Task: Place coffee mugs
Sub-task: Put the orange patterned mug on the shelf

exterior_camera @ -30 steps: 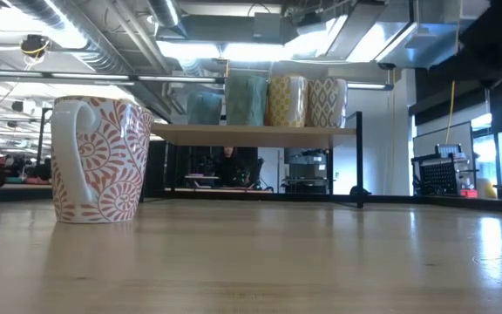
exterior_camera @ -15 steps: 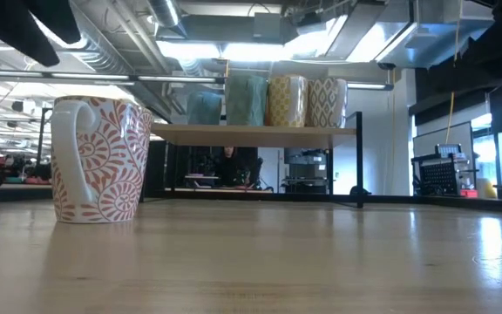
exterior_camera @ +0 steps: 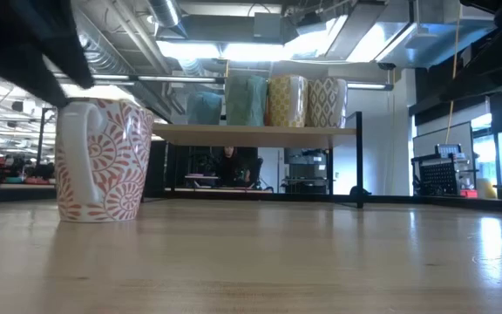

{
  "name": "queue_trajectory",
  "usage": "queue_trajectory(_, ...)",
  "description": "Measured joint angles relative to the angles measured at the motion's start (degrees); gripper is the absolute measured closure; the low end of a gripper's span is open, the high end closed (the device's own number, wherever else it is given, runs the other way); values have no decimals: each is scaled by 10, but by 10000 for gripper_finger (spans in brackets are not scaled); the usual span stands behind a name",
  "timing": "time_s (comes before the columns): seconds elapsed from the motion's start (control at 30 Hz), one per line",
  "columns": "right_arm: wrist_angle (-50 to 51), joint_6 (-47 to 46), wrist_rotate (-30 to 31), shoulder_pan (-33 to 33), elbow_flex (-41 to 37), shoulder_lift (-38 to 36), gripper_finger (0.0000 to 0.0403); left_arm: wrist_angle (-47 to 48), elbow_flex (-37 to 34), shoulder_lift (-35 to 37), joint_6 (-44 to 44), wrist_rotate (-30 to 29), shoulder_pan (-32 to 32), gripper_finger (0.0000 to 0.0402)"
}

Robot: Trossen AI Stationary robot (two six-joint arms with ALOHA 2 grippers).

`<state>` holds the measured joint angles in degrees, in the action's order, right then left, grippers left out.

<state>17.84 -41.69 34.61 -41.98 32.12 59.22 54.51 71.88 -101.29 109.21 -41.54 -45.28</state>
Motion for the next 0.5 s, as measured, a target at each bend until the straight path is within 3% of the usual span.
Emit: queue_trajectory(0.5, 14, 0, -27, 0, 0, 0, 149, 31, -1, -45, 25, 6, 27, 242)
